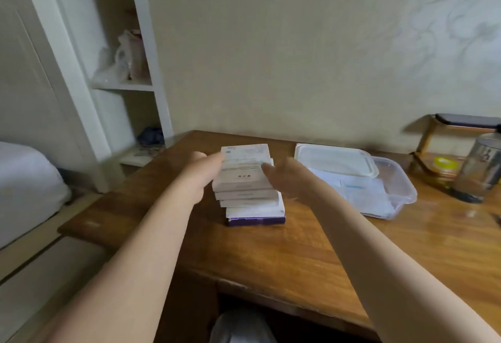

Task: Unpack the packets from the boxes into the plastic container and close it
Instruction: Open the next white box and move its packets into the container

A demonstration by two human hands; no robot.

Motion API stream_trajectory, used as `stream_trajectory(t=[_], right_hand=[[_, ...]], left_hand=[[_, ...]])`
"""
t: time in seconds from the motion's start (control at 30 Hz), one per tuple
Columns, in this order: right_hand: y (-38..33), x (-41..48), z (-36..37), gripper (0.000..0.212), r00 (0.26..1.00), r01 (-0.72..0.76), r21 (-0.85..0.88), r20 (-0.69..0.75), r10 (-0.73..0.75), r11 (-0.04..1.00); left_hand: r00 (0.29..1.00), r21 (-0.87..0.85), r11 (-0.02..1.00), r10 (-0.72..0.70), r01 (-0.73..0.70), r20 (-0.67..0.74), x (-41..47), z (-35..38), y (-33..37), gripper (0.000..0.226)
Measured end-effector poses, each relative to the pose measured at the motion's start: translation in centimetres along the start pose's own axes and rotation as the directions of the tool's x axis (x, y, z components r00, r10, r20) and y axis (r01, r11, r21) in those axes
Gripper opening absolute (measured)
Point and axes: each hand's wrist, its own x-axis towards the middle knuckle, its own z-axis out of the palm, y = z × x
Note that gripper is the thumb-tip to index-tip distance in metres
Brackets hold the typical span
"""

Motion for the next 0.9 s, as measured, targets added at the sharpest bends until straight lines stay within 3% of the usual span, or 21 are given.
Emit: stream_trajectory(t=[0.07, 0.17, 0.27, 0.37, 0.67, 0.9], right_hand=[[0.6, 0.0, 0.9, 0.069, 0.996, -0.071, 0.063, 0.049, 0.068, 0.996], [1.4, -0.6, 1.6, 0.076, 0.981, -0.144, 0.227, 0.160, 0.109, 0.963], [2.0, -0.9, 2.1, 0.060, 0.957, -0.222, 0.434, 0.269, 0.110, 0.873], [1.9, -0.5, 2.4, 0.042, 0.958, -0.240, 0.566, 0.269, 0.099, 0.789], [0.7, 2.2, 4.3, 0.028, 0.957, -0.249, 0.647, 0.277, 0.081, 0.721], [-1.7, 5.6, 6.5, 0.036, 0.948, -0.263, 0.678, 0.313, 0.054, 0.687]], left_hand=[[0.993, -0.126, 0.988, -0.083, 0.093, 0.082, 0.0, -0.1, -1.0, 0.025], [0.957, -0.291, 0.933, -0.139, 0.213, 0.255, 0.7, 0.4, -2.5, 0.034], [0.943, -0.367, 0.892, -0.156, 0.262, 0.294, 1.3, 1.1, -3.2, 0.033], [0.926, -0.392, 0.873, -0.152, 0.290, 0.345, 1.3, 1.7, -3.0, 0.027], [0.932, -0.466, 0.835, -0.138, 0.291, 0.335, 3.4, 0.4, -3.5, 0.022], [0.961, -0.480, 0.848, -0.115, 0.227, 0.252, 6.7, -1.4, -4.3, 0.024]])
